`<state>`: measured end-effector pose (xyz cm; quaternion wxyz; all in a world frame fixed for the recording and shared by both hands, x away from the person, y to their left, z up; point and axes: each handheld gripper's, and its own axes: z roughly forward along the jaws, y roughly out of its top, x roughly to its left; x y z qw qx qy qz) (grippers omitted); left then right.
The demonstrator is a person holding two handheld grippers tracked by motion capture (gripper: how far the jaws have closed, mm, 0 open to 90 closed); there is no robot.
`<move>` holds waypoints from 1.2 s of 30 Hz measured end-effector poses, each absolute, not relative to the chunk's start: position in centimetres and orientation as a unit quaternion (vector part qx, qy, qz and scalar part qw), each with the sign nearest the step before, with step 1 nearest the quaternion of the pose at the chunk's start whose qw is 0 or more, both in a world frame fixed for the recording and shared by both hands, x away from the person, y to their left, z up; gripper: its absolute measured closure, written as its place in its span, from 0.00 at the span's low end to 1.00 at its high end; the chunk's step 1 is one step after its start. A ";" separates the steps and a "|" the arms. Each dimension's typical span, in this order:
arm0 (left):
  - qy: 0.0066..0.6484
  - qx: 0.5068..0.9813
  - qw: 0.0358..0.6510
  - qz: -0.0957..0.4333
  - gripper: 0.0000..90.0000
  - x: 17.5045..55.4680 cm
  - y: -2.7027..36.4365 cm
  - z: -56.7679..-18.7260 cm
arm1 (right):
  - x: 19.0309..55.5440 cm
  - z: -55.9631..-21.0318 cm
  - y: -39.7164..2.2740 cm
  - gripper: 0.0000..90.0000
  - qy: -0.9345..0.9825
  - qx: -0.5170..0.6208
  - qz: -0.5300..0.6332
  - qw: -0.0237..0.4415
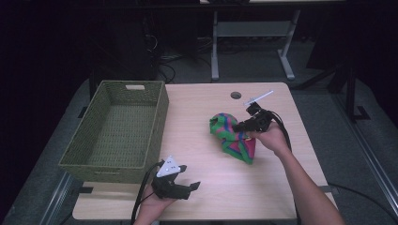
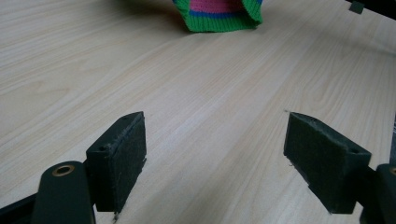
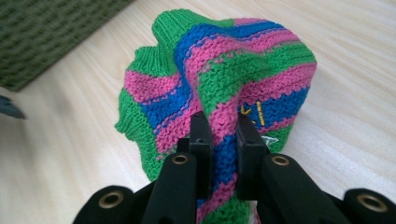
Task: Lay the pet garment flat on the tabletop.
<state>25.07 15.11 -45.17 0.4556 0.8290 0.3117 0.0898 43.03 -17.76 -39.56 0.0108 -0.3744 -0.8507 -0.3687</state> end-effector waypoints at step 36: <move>0.318 0.813 0.478 0.098 0.23 24.7 15.9 -44.6 | 35.9 -38.9 -16.6 0.89 -0.853 -0.306 -0.420 0.051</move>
